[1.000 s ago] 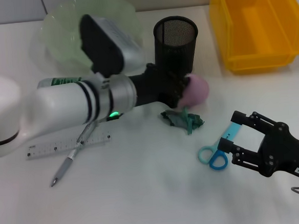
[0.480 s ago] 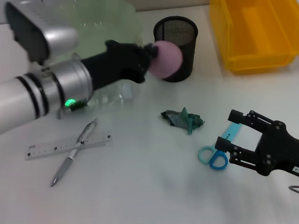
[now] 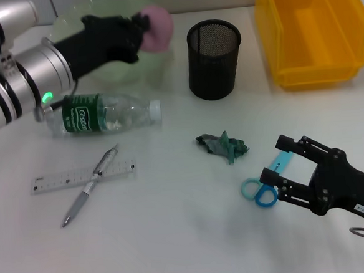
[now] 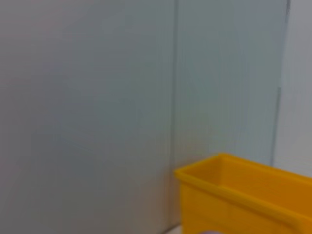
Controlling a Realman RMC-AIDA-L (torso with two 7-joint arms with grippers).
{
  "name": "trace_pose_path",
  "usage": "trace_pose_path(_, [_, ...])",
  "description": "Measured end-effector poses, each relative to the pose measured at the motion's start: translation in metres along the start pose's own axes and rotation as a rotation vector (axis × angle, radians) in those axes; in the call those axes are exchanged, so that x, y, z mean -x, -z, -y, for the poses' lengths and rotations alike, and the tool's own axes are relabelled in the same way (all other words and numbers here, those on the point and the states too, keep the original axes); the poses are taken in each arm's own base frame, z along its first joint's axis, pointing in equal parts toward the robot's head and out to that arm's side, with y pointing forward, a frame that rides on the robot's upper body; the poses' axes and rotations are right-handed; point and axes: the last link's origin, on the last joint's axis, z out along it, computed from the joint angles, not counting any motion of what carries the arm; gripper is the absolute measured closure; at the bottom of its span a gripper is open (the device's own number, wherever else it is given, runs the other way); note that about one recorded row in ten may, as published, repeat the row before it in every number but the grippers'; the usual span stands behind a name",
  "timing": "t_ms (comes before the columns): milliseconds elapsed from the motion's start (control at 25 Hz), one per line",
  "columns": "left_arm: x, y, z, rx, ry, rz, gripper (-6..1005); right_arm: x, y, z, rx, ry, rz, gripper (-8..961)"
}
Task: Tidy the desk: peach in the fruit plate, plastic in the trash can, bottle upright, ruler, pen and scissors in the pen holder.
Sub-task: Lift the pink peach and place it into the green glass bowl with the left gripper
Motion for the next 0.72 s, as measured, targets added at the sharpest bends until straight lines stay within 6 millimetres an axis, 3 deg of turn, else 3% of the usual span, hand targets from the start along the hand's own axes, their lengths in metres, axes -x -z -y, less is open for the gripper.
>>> trace_pose_path(240, [-0.002, -0.007, 0.024, -0.151, -0.109, 0.027, 956, -0.001, 0.001, -0.001, -0.001, -0.006, 0.001, 157])
trace_pose_path(720, [0.012, -0.032, 0.036, -0.210, -0.080, 0.119, 928, -0.001, 0.000, -0.002, 0.001, -0.007, 0.003, 157])
